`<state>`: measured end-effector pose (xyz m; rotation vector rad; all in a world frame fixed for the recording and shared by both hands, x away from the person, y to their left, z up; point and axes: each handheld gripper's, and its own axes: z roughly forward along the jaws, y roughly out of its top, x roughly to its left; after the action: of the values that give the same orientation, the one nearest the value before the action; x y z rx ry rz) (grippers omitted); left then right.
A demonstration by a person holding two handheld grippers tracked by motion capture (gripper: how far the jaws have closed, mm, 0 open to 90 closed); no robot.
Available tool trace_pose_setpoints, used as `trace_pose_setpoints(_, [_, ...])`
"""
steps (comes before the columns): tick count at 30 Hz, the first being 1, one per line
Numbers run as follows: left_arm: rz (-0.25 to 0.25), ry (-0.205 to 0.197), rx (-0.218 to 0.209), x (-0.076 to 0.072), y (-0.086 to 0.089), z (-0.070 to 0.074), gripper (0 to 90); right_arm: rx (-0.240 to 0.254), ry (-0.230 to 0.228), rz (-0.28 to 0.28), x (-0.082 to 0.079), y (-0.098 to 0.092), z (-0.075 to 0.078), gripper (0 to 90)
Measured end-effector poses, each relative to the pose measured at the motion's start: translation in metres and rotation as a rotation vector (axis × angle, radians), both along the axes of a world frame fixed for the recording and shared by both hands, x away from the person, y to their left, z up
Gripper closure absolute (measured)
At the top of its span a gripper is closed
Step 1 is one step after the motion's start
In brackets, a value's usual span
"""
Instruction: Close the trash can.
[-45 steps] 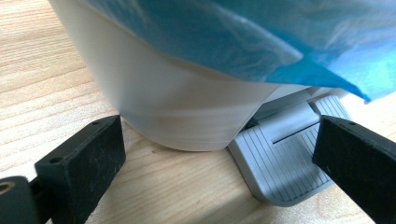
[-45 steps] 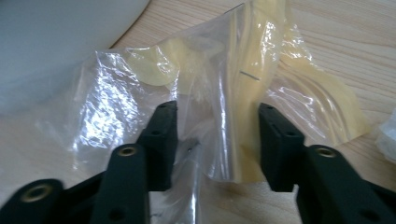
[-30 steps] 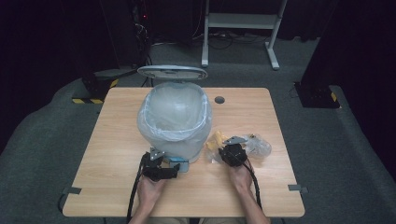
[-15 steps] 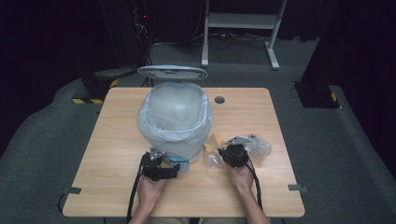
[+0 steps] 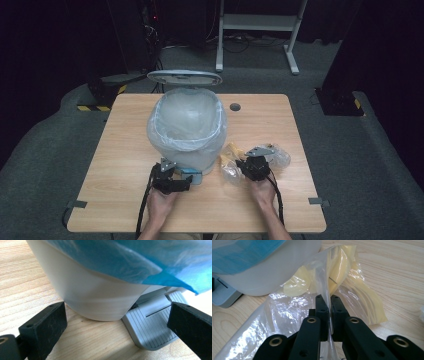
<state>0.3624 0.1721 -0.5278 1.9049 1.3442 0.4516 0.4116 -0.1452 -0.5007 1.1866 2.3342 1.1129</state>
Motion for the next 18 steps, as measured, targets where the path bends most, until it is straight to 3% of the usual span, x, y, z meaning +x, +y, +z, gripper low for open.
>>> trace_pose_setpoints(18, [0.0, 0.0, -0.001, 0.0, 0.0, 0.0, 2.5, 0.023, -0.011, 0.025, -0.01, -0.011, 0.013, 86.8])
